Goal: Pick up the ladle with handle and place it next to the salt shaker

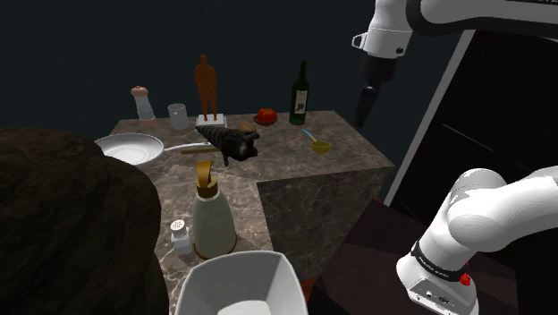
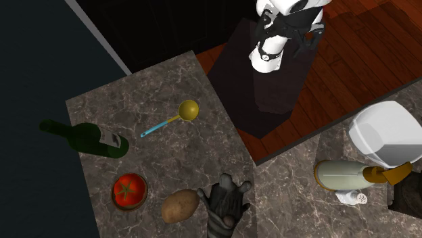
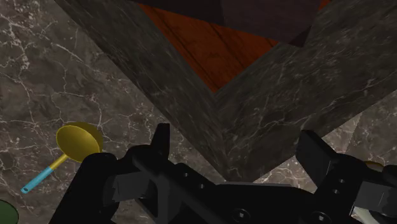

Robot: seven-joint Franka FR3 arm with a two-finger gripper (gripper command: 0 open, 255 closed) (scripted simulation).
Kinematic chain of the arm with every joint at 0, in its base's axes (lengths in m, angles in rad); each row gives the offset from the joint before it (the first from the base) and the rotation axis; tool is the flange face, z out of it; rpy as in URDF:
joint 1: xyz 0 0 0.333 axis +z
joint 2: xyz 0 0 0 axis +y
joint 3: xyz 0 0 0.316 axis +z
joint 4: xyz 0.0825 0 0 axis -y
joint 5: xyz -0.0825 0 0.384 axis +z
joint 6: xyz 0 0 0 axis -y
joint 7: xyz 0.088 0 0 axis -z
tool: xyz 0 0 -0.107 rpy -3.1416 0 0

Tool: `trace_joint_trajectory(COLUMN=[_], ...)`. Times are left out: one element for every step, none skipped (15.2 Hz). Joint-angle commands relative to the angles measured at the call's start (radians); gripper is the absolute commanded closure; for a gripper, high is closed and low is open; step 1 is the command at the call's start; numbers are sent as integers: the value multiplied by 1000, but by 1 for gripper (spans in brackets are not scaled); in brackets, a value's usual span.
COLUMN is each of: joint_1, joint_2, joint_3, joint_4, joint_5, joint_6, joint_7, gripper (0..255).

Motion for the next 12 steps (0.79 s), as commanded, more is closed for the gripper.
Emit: trace_joint_trajectory(joint_1=[0, -11, -21, -31, -41, -51, -60, -70, -79, -88, -96, -104], joint_2=[0, 28, 56, 84, 113, 143, 172, 202, 233, 263, 294, 325], joint_3=[0, -5, -11, -16, -22, -28, -34, -40, -46, -53, -59, -66], joint_4=[0, 0, 0, 2, 5, 8, 13, 18, 24, 31, 39, 47], joint_5=[0, 1, 2, 3, 4, 5, 6, 8, 10, 12, 14, 17], joint_6=[0, 26, 52, 77, 101, 125, 149, 172, 194, 216, 237, 257], joint_7=[0, 11, 22, 32, 43, 53, 63, 73, 83, 93, 102, 111], gripper=[0, 0, 0, 0, 0, 0, 0, 0, 0, 0, 0, 0])
